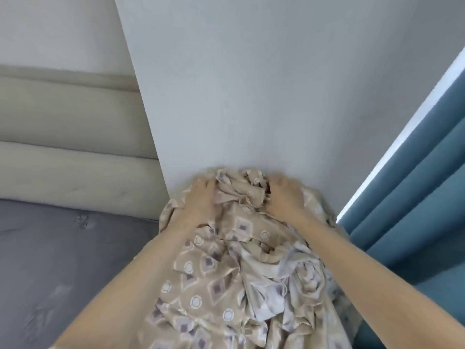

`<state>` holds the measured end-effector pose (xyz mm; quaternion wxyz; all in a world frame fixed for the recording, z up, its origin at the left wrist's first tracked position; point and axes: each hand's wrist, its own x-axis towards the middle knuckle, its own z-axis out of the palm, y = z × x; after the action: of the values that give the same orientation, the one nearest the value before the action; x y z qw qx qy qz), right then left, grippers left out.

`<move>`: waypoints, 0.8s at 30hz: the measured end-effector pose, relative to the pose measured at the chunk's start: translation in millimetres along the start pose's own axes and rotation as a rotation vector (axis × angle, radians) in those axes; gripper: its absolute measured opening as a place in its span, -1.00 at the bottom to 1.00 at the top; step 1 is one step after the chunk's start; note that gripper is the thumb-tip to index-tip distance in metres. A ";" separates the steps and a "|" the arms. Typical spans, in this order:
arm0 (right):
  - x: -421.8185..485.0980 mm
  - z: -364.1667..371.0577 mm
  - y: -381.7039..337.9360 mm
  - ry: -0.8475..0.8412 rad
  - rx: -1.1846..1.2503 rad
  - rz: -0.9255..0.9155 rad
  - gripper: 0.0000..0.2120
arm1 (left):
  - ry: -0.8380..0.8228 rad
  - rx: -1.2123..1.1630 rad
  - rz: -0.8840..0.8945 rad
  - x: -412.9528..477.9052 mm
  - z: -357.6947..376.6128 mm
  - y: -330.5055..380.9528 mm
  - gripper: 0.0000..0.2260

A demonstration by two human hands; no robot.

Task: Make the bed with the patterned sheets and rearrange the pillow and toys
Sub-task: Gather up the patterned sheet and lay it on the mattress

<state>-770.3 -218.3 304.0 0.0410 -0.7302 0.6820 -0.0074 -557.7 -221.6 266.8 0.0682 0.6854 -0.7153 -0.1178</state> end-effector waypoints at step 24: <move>-21.3 -47.8 -23.0 -0.026 0.322 -0.341 -0.30 | 0.843 -1.011 -0.219 -44.1 -158.6 -17.7 -0.69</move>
<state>-752.1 -197.9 354.2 0.1639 -0.8189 0.5382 -0.1134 -497.3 -190.1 417.6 0.6425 0.6252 -0.4103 -0.1672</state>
